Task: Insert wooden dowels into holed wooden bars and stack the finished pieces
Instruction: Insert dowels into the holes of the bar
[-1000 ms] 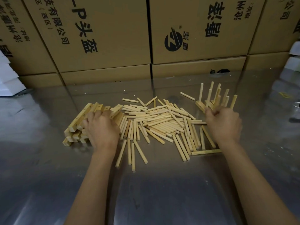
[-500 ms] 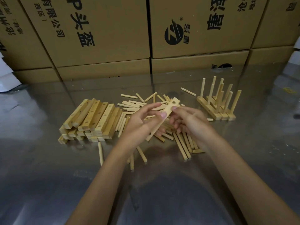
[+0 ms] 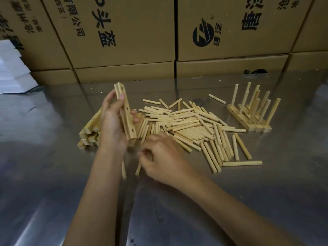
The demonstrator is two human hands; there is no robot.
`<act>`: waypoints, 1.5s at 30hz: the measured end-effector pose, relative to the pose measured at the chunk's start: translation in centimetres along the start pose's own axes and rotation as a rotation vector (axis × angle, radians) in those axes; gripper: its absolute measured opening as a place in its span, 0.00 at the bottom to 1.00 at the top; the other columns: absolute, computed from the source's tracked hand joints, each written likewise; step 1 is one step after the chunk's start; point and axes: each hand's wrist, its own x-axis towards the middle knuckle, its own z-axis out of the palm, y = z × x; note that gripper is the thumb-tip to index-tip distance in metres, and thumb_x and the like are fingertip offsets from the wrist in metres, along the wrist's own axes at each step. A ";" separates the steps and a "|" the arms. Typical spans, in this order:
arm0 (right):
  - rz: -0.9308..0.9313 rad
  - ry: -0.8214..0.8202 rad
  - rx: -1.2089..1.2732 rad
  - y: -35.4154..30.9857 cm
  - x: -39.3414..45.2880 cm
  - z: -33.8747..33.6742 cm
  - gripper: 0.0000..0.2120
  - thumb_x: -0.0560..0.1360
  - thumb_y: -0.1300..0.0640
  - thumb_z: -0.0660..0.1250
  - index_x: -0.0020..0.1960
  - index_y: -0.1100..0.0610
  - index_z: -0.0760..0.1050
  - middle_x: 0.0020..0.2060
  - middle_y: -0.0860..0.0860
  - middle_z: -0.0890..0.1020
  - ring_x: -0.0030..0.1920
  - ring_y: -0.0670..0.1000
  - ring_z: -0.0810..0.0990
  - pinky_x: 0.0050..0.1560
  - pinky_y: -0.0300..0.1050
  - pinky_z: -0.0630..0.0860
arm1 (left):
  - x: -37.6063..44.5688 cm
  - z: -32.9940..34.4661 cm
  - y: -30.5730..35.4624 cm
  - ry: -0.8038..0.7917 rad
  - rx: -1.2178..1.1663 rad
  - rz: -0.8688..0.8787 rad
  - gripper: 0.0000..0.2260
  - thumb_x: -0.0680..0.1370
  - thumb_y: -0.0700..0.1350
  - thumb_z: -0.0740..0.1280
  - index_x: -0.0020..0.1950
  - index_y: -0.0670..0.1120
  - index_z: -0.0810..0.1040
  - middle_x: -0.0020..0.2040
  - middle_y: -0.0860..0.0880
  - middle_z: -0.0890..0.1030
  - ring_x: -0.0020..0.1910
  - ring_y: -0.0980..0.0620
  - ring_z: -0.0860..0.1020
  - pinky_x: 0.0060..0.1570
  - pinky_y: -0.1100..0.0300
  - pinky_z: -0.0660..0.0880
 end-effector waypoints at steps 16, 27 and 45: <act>0.546 0.082 0.310 2.6 1.2 -4.0 0.07 0.72 0.48 0.67 0.39 0.50 0.78 0.32 0.44 0.83 0.34 0.41 0.80 0.41 0.44 0.76 | 0.3 -0.5 -0.8 -0.304 0.056 -0.228 0.15 0.82 0.48 0.62 0.68 0.49 0.77 0.39 0.49 0.77 0.28 0.55 0.70 0.20 0.65 0.68; 0.212 0.364 0.181 6.9 -1.1 -6.2 0.05 0.77 0.55 0.68 0.50 0.49 0.81 0.34 0.38 0.76 0.38 0.45 0.76 0.40 0.44 0.72 | -1.3 1.7 -3.6 -0.483 0.409 -0.315 0.13 0.81 0.50 0.66 0.64 0.53 0.81 0.50 0.45 0.85 0.28 0.53 0.73 0.21 0.61 0.70; 0.231 0.408 0.137 6.9 -2.0 -6.2 0.07 0.78 0.58 0.66 0.49 0.52 0.82 0.32 0.44 0.80 0.33 0.45 0.78 0.36 0.49 0.78 | -2.5 2.4 -4.8 -0.591 0.571 -0.222 0.15 0.83 0.50 0.63 0.70 0.57 0.77 0.40 0.51 0.81 0.28 0.55 0.73 0.23 0.62 0.70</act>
